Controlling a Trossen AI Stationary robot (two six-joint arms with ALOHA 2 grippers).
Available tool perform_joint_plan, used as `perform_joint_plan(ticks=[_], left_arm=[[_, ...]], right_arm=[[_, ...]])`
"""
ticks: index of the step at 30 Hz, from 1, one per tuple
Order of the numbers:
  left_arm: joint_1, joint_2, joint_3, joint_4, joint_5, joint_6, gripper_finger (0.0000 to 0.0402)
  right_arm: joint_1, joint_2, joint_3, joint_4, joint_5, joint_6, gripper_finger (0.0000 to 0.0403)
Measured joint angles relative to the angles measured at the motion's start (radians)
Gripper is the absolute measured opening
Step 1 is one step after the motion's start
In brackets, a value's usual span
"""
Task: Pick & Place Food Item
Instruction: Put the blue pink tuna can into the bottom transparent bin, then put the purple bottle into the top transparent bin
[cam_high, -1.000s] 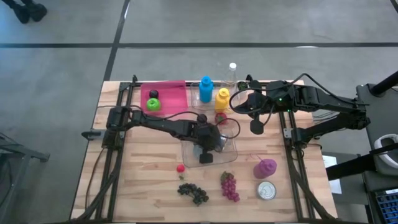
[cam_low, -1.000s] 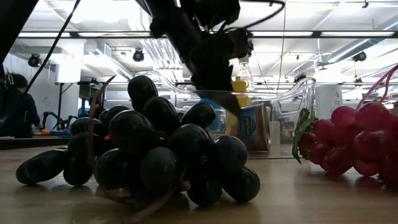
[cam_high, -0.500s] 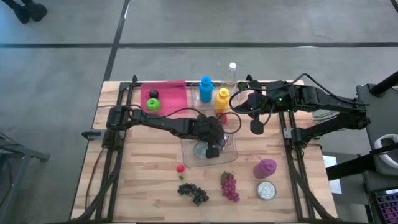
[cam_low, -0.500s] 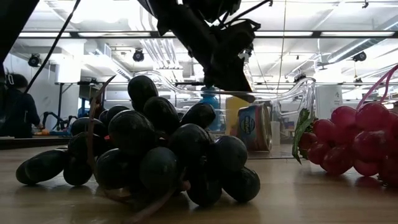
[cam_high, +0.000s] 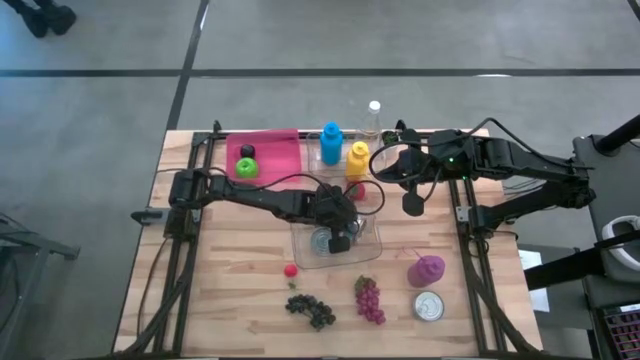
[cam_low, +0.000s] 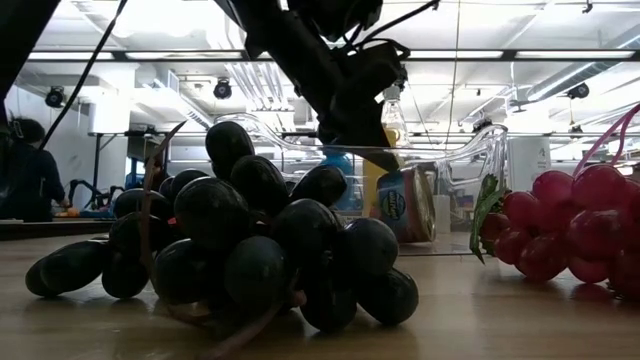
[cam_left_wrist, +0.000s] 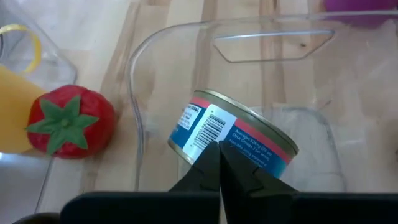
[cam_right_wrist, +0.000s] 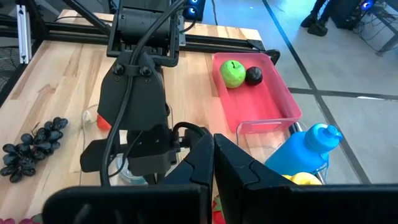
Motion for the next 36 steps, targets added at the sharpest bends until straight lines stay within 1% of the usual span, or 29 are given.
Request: perform_joint_plan(ticks=[10, 14, 22, 30, 36], left_arm=[[0.003, -0.003, -0.001, -0.049, -0.001, 0.0, 0.0], [0.005, 0.008, -0.012, -0.12, 0.006, 0.0, 0.0], [0.008, -0.019, -0.008, -0.184, 0.007, 0.0, 0.0], [0.005, -0.141, -0.005, -0.174, 0.004, -0.001, 0.0], [-0.01, -0.254, -0.005, -0.171, 0.003, -0.08, 0.0]], right_arm=[[0.0, 0.0, 0.0, 0.0, 0.0, 0.003, 0.0008], [0.0, 0.0, 0.0, 0.0, 0.0, 0.003, 0.0008], [0.0, 0.0, 0.0, 0.001, 0.0, 0.003, 0.0008], [0.0, 0.0, 0.0, 0.0, 0.0, 0.0, 0.0008], [0.0, 0.0, 0.0, 0.001, 0.0, 0.001, 0.0008]])
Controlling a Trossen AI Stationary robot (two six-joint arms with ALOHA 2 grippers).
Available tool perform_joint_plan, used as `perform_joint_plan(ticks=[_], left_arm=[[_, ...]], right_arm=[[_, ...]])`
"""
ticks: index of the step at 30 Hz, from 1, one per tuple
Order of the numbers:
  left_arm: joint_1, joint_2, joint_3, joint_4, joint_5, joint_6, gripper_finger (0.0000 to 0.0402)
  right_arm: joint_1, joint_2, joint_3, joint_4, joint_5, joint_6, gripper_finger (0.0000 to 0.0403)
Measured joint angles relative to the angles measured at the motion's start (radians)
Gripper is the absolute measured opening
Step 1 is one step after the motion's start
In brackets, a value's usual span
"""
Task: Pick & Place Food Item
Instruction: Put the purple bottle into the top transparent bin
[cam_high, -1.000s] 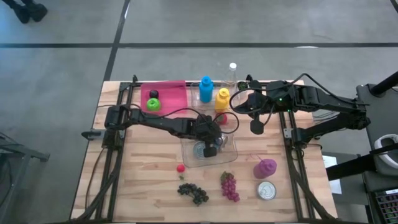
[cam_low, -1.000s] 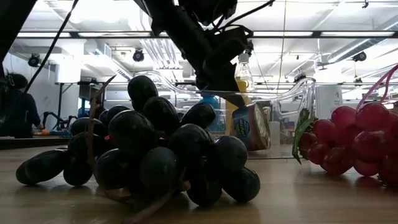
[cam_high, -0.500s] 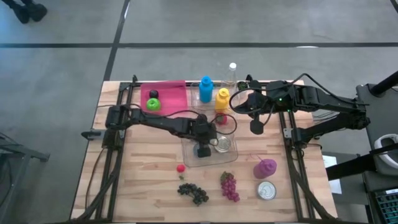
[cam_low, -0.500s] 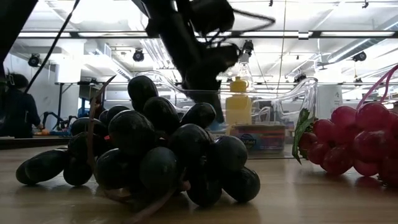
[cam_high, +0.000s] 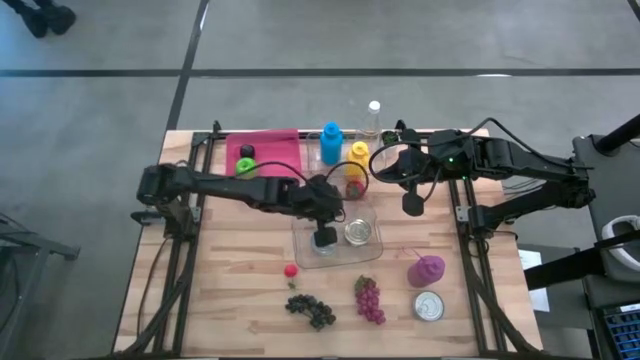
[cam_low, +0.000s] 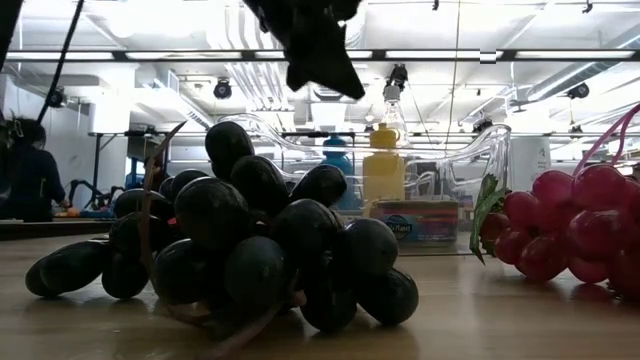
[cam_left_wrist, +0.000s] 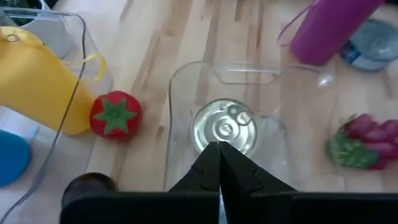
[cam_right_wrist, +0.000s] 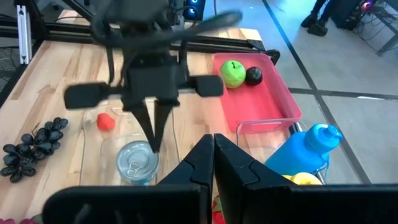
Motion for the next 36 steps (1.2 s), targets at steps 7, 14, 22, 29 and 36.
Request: perform_joint_plan(ticks=[7, 14, 22, 29, 36], left_arm=[[-0.048, -0.09, 0.0, -0.001, -0.08, -0.027, 0.0001], [-0.098, -0.16, -0.001, -0.005, -0.148, -0.045, 0.0001], [-0.119, -0.193, -0.001, -0.023, -0.19, -0.045, 0.0001], [-0.119, -0.194, -0.001, -0.035, -0.19, -0.044, 0.0001], [-0.118, -0.194, -0.001, -0.049, -0.19, -0.041, 0.0001]], right_arm=[[0.008, -0.007, 0.0, -0.033, -0.005, 0.057, 0.0008], [0.126, -0.034, 0.0, -0.206, -0.011, 0.187, 0.0008], [0.313, -0.06, 0.0, -0.381, -0.01, 0.422, 0.0008], [0.453, -0.073, 0.01, -0.515, -0.089, 0.578, 0.0008], [0.507, -0.068, 0.01, -0.515, -0.17, 0.609, 0.0008]])
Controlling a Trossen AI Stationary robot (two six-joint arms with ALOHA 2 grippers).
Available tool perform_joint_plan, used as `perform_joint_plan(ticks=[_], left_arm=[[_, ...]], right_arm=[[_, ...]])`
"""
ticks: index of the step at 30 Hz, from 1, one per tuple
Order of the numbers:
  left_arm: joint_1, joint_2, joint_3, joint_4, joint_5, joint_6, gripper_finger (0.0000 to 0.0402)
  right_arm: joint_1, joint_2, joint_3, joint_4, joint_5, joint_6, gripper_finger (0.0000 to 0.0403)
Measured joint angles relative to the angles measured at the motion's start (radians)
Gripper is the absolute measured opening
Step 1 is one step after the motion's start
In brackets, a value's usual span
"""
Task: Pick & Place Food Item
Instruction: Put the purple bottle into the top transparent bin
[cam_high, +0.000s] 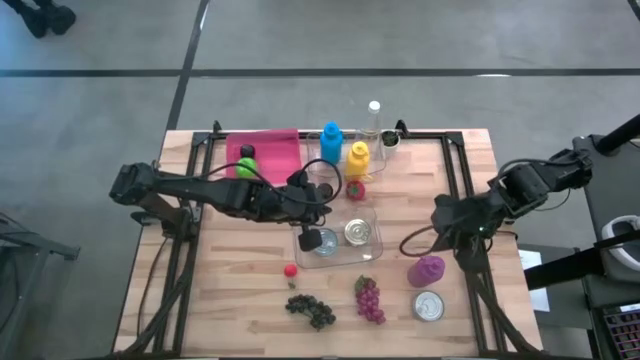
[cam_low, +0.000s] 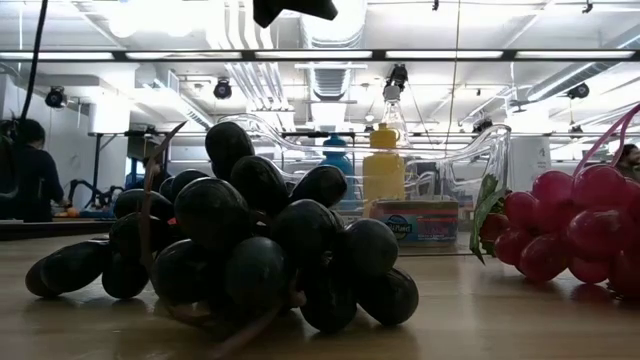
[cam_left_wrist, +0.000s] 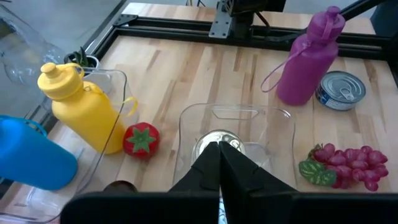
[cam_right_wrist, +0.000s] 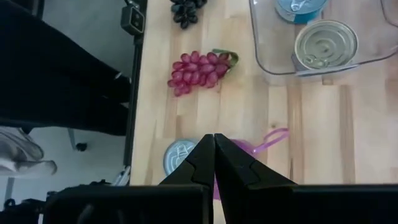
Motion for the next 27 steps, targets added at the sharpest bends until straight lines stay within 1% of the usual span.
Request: perform_joint_plan(ticks=[7, 10, 13, 18, 22, 27], left_arm=[[0.0, 0.0, 0.0, 0.0, 0.0, 0.0, 0.0001], [0.0, 0.0, 0.0, 0.001, 0.0, 0.0, 0.0001], [0.0, 0.0, 0.0, 0.001, 0.0, -0.002, 0.0001], [0.0, 0.0, 0.0, 0.001, 0.0, -0.003, 0.0001], [0.0, 0.0, 0.0, 0.001, 0.0, -0.004, 0.0001], [0.0, 0.0, 0.0, 0.001, 0.0, -0.004, 0.0001]], right_arm=[[0.0, 0.008, 0.0, -0.016, -0.001, -0.001, 0.001], [-0.001, 0.007, -0.002, -0.023, 0.0, 0.0, 0.0021], [0.0, 0.008, -0.002, -0.023, 0.002, -0.002, 0.0044], [0.0, 0.009, -0.007, -0.027, -0.003, -0.023, 0.0095], [0.0, 0.009, -0.028, -0.055, -0.028, -0.075, 0.0137], [0.001, 0.009, -0.088, -0.052, -0.072, -0.079, 0.0177]])
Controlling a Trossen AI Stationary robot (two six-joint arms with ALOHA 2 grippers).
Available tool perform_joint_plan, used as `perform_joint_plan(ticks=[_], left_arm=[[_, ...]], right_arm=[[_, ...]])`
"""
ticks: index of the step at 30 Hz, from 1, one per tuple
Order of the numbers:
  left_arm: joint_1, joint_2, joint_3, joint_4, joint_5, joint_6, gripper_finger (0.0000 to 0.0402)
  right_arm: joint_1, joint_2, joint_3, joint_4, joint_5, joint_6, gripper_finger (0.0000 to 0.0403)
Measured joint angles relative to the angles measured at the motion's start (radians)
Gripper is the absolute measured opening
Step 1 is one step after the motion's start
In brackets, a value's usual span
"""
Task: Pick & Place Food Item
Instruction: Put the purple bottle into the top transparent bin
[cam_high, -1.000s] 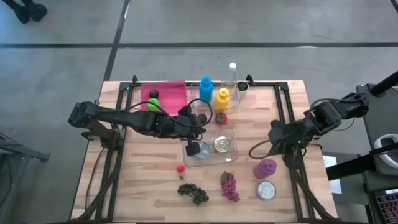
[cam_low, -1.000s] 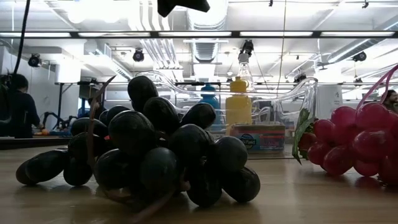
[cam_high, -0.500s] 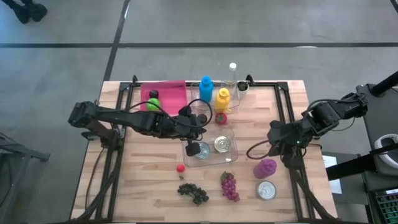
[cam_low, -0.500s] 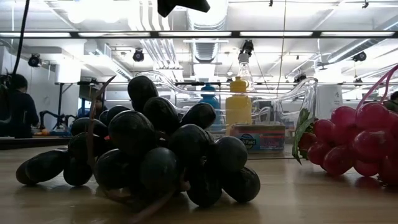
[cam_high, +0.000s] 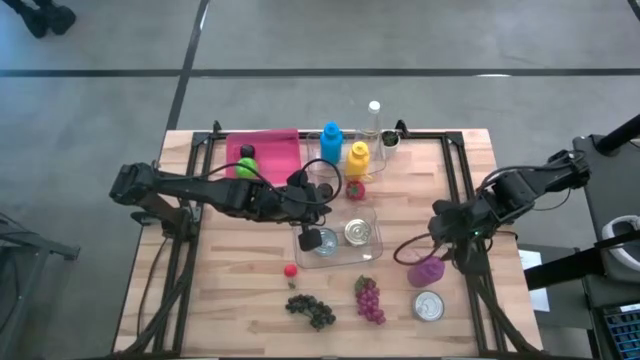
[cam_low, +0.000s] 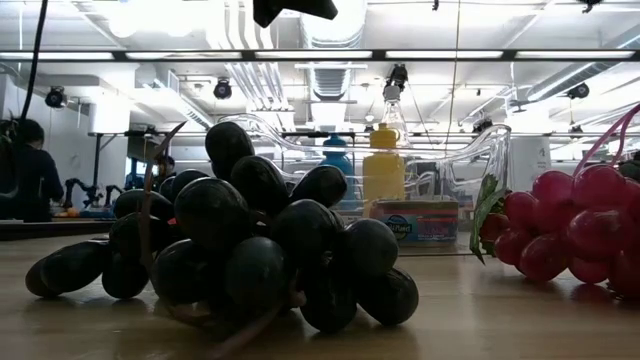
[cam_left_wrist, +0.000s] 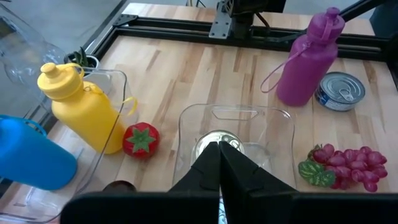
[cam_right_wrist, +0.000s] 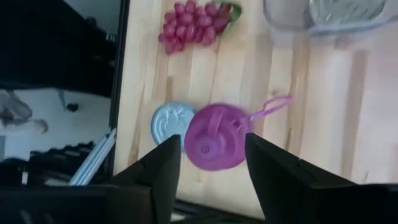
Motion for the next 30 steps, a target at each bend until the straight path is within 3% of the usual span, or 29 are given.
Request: perform_joint_plan(ticks=[9, 20, 30], left_arm=[[0.001, 0.0, 0.0, 0.0, 0.0, 0.0, 0.0001], [0.006, 0.0, 0.0, 0.0, 0.0, 0.0, 0.0001], [0.007, 0.0, 0.0, 0.0, 0.0, 0.0, 0.0001]], right_arm=[[0.004, 0.0, -0.109, 0.013, -0.1, -0.047, 0.0206], [0.01, 0.0, -0.145, 0.019, -0.099, -0.062, 0.0178], [0.014, -0.001, -0.091, 0.026, -0.069, -0.115, 0.0155]])
